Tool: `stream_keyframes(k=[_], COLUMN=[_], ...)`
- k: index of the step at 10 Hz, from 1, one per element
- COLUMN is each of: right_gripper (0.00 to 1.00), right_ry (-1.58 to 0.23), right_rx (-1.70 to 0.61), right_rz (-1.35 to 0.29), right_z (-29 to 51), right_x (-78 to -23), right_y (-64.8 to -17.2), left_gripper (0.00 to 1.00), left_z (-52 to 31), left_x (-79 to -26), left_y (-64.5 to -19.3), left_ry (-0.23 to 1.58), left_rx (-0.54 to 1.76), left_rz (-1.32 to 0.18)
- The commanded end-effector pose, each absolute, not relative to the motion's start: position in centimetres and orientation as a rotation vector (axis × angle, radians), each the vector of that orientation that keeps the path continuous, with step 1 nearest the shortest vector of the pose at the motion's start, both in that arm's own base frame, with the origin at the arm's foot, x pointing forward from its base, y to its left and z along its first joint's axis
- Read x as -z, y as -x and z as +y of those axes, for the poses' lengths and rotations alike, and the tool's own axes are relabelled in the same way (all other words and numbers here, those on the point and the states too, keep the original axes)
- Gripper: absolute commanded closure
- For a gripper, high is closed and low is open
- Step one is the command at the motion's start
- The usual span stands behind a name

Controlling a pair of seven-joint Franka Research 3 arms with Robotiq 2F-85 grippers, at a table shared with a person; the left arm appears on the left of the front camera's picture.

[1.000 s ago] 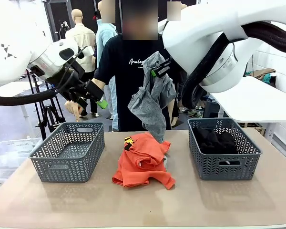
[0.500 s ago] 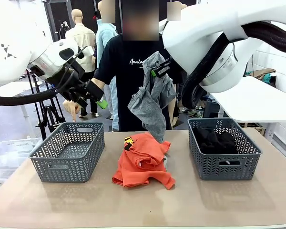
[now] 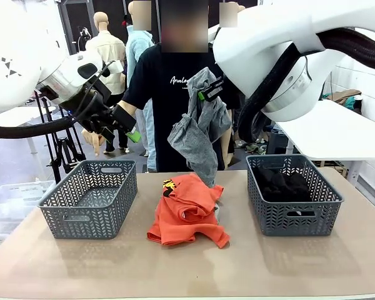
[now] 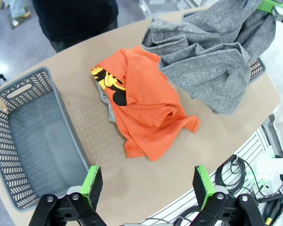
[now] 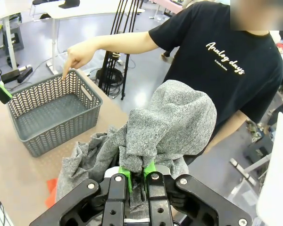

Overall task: Sort the tops and bottoms.
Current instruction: Sort the clothes according to human instructions.

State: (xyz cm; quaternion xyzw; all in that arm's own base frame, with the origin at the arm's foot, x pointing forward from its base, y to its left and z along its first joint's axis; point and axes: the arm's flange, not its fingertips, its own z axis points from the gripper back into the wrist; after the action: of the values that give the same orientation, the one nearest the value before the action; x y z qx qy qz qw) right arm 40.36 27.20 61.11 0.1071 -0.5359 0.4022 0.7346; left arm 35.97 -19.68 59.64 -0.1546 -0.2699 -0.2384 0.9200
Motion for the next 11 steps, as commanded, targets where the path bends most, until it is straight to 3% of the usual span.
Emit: stream_keyframes(k=[1, 6, 11], right_gripper=[1.00, 1.00, 1.00], right_ry=[-0.226, -0.226, -0.226], right_rx=[-0.881, -0.881, -0.881], right_rz=[-1.186, -1.186, -1.186], right_z=[27.3, 27.3, 27.3], right_x=[-61.7, -61.7, -61.7], right_y=[-40.3, -40.3, -40.3], left_gripper=[0.00, 0.00, 0.00], left_z=[-17.4, -6.3, -1.6], left_x=[-58.9, -59.5, -62.0], left_y=[-35.1, -27.5, -20.3], left_ry=[0.240, 0.200, 0.065], left_rx=[0.428, 0.410, 0.380], left_rz=[-0.552, -0.516, -0.510])
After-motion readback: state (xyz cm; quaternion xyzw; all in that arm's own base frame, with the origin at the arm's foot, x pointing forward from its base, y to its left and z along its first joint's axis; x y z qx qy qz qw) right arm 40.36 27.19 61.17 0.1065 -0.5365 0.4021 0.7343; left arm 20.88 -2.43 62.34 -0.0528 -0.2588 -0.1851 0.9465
